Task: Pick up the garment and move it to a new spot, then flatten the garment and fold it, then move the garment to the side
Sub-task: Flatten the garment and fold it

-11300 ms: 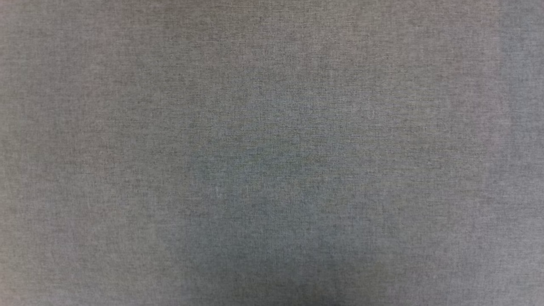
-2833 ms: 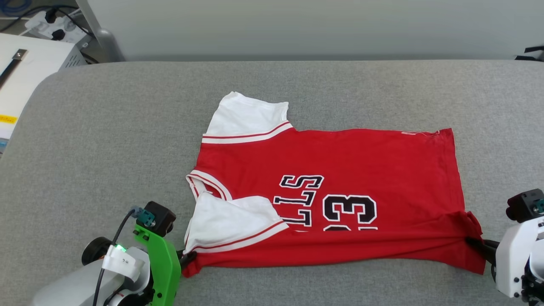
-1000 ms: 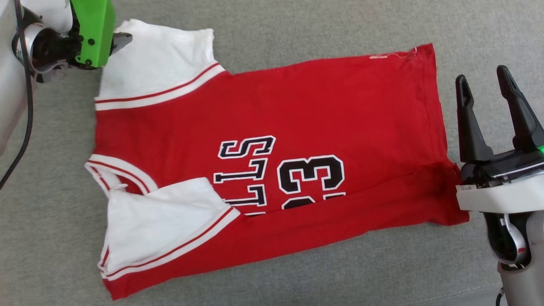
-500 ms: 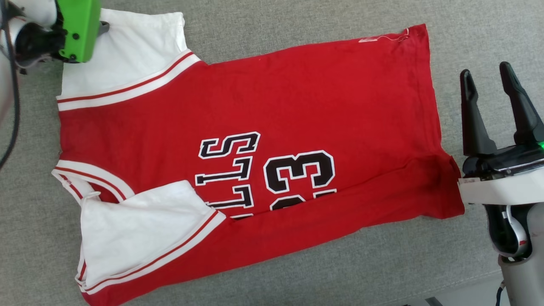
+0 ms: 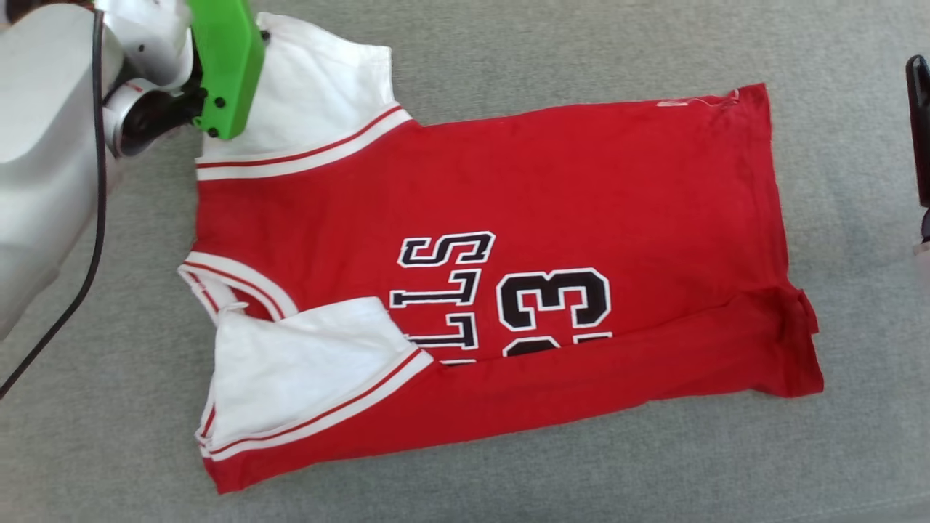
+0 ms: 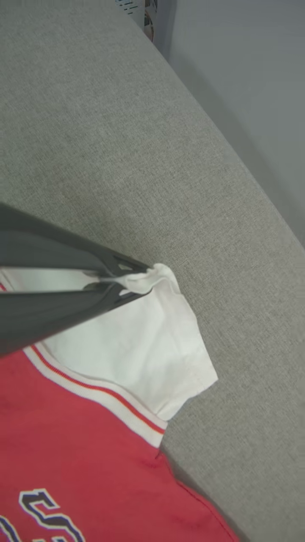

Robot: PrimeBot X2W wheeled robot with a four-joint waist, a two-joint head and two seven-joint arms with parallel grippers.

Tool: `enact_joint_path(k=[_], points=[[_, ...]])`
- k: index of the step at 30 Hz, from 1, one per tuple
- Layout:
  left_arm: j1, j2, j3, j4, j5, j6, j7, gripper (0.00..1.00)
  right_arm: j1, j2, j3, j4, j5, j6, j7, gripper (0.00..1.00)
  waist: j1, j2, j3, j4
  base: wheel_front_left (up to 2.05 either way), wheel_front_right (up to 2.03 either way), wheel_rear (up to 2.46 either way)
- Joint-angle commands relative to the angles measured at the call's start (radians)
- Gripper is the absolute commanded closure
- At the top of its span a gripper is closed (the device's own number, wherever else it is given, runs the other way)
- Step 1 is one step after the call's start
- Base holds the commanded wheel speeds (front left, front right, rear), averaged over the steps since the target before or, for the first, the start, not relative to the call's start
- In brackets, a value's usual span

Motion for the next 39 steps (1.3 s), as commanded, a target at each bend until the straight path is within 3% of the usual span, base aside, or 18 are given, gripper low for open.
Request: enact_joint_path(k=[1, 9, 16, 24, 34, 35, 36, 37, 39], points=[[0.017, 0.002, -0.007, -0.019, 0.002, -0.003, -0.02, 1.0, -0.03, -0.036, 0.019, -0.001, 0.016, -0.001, 0.046, 0.0, -0.0001, 0.0, -0.029, 0.045, 0.0, 0.0, 0.0], [0.027, 0.008, -0.036, -0.121, 0.035, -0.003, -0.099, 1.0, -0.173, -0.236, 0.184, 0.066, 0.176, -0.001, 0.417, 0.0, -0.0001, 0.0, -0.031, 0.098, 0.0, 0.0, 0.0], [0.013, -0.01, -0.05, -0.163, 0.066, -0.003, -0.13, 1.0, -0.303, -0.321, 0.326, 0.186, 0.292, -0.001, 0.693, 0.0, -0.0001, 0.0, -0.012, 0.136, 0.0, 0.0, 0.0], [-0.022, -0.028, -0.056, -0.188, 0.086, -0.003, -0.158, 1.0, -0.413, -0.295, 0.424, 0.339, 0.304, -0.001, 0.776, 0.0, -0.0001, 0.0, 0.033, 0.177, 0.0, 0.0, 0.0], [-0.036, -0.035, -0.062, -0.183, 0.09, -0.003, -0.187, 1.0, -0.434, -0.255, 0.589, 0.46, 0.337, -0.001, 0.77, 0.0, -0.0001, 0.0, 0.062, 0.196, 0.0, 0.0, 0.0], [-0.035, -0.035, -0.062, -0.181, 0.09, -0.003, -0.189, 1.0, -0.434, -0.258, 0.599, 0.466, 0.339, -0.001, 0.762, 0.33, -0.0001, 0.0, 0.061, 0.196, 0.0, 0.0, 0.0], [-0.034, -0.034, -0.063, -0.178, 0.089, -0.003, -0.192, 1.0, -0.437, -0.262, 0.606, 0.474, 0.337, -0.001, 0.742, 0.86, -0.0001, 0.0, 0.059, 0.194, 0.0, 0.0, 0.0], [-0.032, -0.034, -0.063, -0.175, 0.089, -0.003, -0.194, 1.0, -0.439, -0.264, 0.611, 0.481, 0.338, -0.001, 0.726, 1.0, -0.0001, 0.0, 0.056, 0.193, 0.0, 0.0, 0.0], [-0.024, -0.032, -0.065, -0.17, 0.086, -0.003, -0.199, 1.0, -0.444, -0.27, 0.612, 0.494, 0.346, -0.001, 0.684, 1.0, -0.0001, 0.0, 0.045, 0.189, 0.0, 0.0, 0.0]])
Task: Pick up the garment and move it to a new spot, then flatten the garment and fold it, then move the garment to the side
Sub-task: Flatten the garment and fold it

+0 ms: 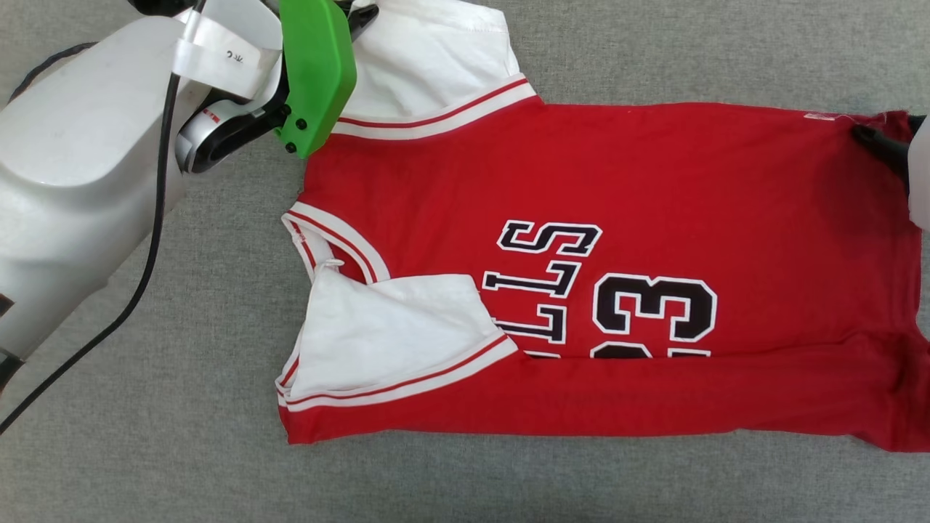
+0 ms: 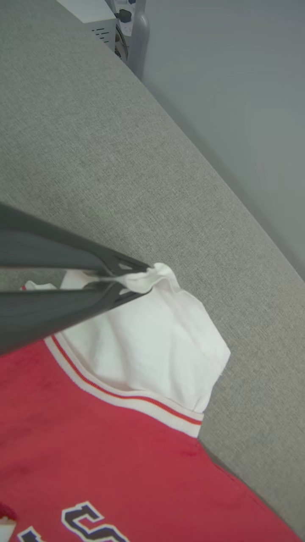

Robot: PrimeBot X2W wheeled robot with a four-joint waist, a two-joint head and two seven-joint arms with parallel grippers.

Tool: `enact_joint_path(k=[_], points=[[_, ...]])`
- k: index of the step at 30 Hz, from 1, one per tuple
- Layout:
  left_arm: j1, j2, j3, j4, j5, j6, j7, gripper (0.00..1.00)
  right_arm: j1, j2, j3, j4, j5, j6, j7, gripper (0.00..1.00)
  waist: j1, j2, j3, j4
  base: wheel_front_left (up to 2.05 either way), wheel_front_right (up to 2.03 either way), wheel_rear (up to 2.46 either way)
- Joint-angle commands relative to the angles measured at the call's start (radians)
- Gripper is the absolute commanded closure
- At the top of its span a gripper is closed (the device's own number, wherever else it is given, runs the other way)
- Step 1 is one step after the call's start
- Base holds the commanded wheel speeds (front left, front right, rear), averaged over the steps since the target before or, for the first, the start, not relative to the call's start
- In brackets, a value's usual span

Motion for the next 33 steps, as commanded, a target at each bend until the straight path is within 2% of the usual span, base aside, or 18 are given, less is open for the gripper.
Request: enact_joint_path(k=[1, 8, 16, 24, 33], points=[[0.006, 0.0, -0.001, 0.005, 0.005, -0.003, -0.008, 1.0, 0.022, 0.022, 0.029, 0.029, 0.009, 0.001, -0.019, 1.0, 0.0001, 0.0, -0.015, -0.008, 0.0, 0.0, 0.0], [0.04, 0.02, -0.004, 0.005, 0.002, -0.003, -0.024, 1.0, 0.031, 0.018, 0.026, 0.055, 0.023, 0.001, -0.198, 1.0, 0.0001, 0.0, -0.089, -0.024, 0.0, 0.0, 0.0], [0.148, 0.054, -0.008, -0.041, 0.005, -0.003, -0.025, 1.0, 0.107, 0.0, 0.055, 0.015, 0.031, 0.001, -0.373, 1.0, 0.0001, 0.0, -0.201, -0.023, 0.0, 0.0, 0.0], [0.295, 0.103, -0.009, -0.107, 0.007, 0.013, -0.043, 1.0, 0.23, -0.021, 0.052, -0.026, 0.048, 0.001, -0.432, 1.0, 0.0001, 0.0, -0.28, -0.016, 0.0, 0.0, 0.0], [0.468, 0.168, -0.009, -0.228, -0.005, 0.076, -0.061, 1.0, 0.398, -0.031, -0.002, -0.072, 0.059, 0.001, -0.469, 1.0, 0.0001, 0.0, -0.345, -0.009, 0.0, 0.0, 0.0]])
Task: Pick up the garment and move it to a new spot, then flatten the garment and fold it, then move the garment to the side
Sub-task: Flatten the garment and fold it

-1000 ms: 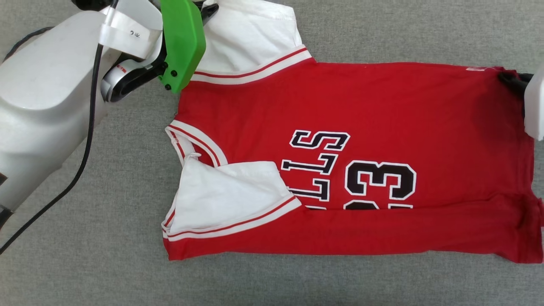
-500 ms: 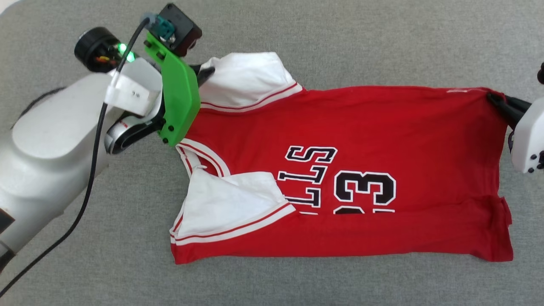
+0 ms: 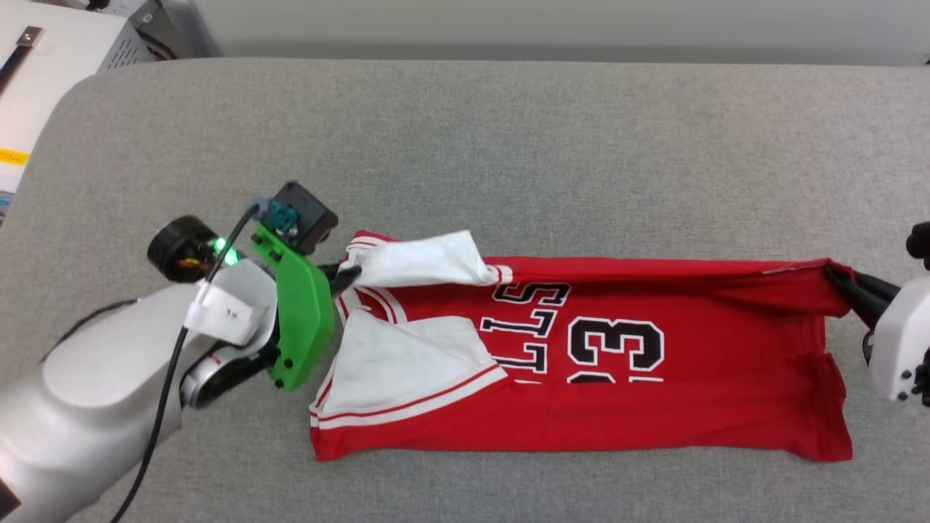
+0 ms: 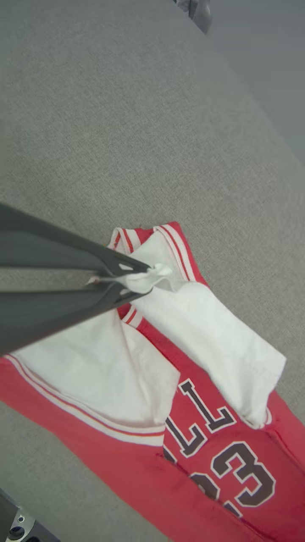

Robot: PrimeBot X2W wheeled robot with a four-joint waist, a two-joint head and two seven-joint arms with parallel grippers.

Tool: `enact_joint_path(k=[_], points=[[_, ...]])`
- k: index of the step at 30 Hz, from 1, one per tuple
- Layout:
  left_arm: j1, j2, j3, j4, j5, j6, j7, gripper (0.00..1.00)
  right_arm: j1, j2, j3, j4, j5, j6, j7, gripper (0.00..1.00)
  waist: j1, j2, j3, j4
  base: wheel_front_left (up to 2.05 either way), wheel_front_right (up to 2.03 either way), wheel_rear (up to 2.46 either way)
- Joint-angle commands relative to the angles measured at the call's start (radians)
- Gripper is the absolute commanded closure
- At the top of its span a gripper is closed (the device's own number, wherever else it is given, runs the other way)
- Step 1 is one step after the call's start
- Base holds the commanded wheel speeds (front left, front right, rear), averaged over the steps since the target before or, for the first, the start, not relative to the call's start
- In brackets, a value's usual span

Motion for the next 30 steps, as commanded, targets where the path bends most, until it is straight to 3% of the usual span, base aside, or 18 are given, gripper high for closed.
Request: enact_joint_path(k=[1, 10, 22, 23, 24, 25, 26, 30], points=[[0.044, 0.016, 0.002, -0.017, -0.003, 0.015, -0.005, 1.0, 0.036, -0.001, -0.011, -0.011, 0.008, -0.001, -0.008, 1.0, 0.0001, 0.0, -0.025, 0.003, 0.0, 0.0, 0.0], [0.229, 0.079, 0.002, -0.099, -0.014, 0.076, -0.017, 1.0, 0.205, 0.021, -0.071, -0.056, 0.008, -0.001, 0.015, 1.0, 0.0001, 0.0, -0.052, 0.003, 0.0, 0.0, 0.0], [0.342, 0.023, 0.001, -0.034, -0.011, 0.096, -0.043, 1.0, 0.32, 0.106, -0.118, -0.018, 0.001, -0.001, 0.057, 1.0, 0.0001, 0.0, -0.025, 0.003, 0.0, 0.0, 0.0], [0.345, 0.019, 0.004, -0.026, -0.012, 0.098, -0.052, 1.0, 0.322, 0.114, -0.121, -0.014, 0.004, -0.001, 0.053, 0.9, 0.0001, 0.0, -0.025, 0.002, 0.0, 0.0, 0.0], [0.35, 0.014, 0.011, -0.018, -0.015, 0.102, -0.068, 0.67, 0.325, 0.121, -0.124, -0.013, 0.007, -0.001, 0.049, 0.82, 0.0001, 0.0, -0.026, 0.001, 0.0, 0.0, 0.0], [0.353, 0.011, 0.016, -0.015, -0.013, 0.108, -0.085, 0.0, 0.326, 0.124, -0.127, -0.016, 0.006, -0.001, 0.043, 0.65, 0.0001, 0.0, -0.028, -0.001, 0.0, 0.0, 0.0], [0.357, 0.009, 0.023, -0.011, -0.009, 0.118, -0.108, 0.0, 0.326, 0.126, -0.134, -0.019, 0.002, -0.001, 0.032, 0.0, 0.0001, 0.0, -0.033, -0.003, 0.0, 0.0, 0.0], [0.379, 0.007, 0.058, -0.02, 0.008, 0.162, -0.213, 0.0, 0.345, 0.131, -0.161, -0.056, 0.023, -0.001, 0.014, 0.0, 0.0001, 0.0, -0.058, -0.008, 0.0, 0.0, 0.0]])
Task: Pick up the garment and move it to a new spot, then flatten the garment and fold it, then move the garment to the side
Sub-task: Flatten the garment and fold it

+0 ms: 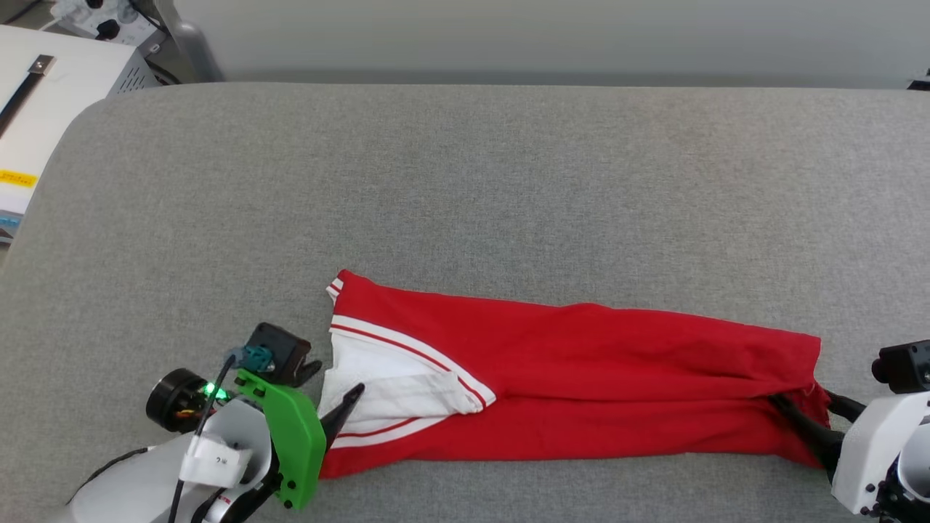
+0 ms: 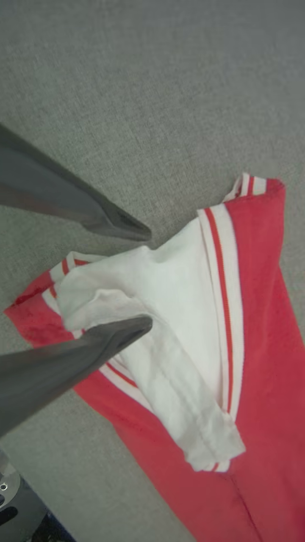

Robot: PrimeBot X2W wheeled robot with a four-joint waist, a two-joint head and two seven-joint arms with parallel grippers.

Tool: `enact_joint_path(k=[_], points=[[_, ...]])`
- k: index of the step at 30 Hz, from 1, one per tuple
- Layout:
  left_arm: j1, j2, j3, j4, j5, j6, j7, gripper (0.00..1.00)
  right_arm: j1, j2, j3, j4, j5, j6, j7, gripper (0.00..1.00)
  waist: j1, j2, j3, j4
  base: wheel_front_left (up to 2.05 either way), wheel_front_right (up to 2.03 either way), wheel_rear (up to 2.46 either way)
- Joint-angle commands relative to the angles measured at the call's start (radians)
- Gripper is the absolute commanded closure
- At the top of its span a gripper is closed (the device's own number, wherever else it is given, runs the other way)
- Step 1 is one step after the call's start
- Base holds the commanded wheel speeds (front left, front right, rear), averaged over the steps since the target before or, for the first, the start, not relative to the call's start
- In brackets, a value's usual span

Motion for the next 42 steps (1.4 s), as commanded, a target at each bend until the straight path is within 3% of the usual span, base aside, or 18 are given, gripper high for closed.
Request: enact_joint_path(k=[1, 7, 12, 18, 22, 29, 42], points=[[0.026, -0.001, 0.014, -0.005, 0.016, 0.024, -0.036, 0.0, 0.019, -0.004, -0.013, -0.022, 0.017, -0.001, -0.008, 0.0, 0.0, 0.0, -0.019, -0.004, 0.0, 0.0, 0.0], [0.067, -0.002, 0.071, -0.035, 0.052, 0.141, -0.196, 0.0, 0.06, -0.059, -0.105, -0.11, 0.058, -0.001, 0.012, 0.0, 0.0, 0.0, -0.05, 0.004, 0.0, 0.0, 0.0], [0.088, -0.014, 0.132, -0.044, 0.097, 0.234, -0.292, 0.0, 0.08, -0.117, -0.18, -0.143, 0.114, -0.001, 0.095, 0.0, 0.0, 0.0, -0.052, 0.016, 0.0, 0.0, 0.0], [0.141, -0.05, 0.278, -0.086, 0.211, 0.331, -0.312, 0.0, 0.085, -0.141, -0.23, -0.121, 0.215, -0.001, 0.249, 0.0, 0.0, 0.0, -0.034, 0.031, 0.0, 0.0, 0.0], [0.219, -0.095, 0.404, -0.132, 0.326, 0.364, -0.312, 0.0, 0.068, -0.132, -0.24, -0.08, 0.249, -0.001, 0.311, 0.0, 0.0, 0.0, -0.014, 0.046, 0.0, 0.0, 0.0], [0.33, -0.195, 0.573, -0.169, 0.496, 0.351, -0.313, 0.0, 0.022, -0.082, -0.23, -0.024, 0.282, -0.001, 0.346, 0.0, 0.0, 0.0, 0.026, 0.083, 0.0, 0.0, 0.0], [0.454, -0.397, 0.81, -0.149, 0.721, 0.225, -0.313, 0.0, -0.007, -0.007, -0.097, 0.006, 0.289, -0.001, 0.368, 0.0, 0.0, 0.0, 0.068, 0.133, 0.0, 0.0, 0.0]])
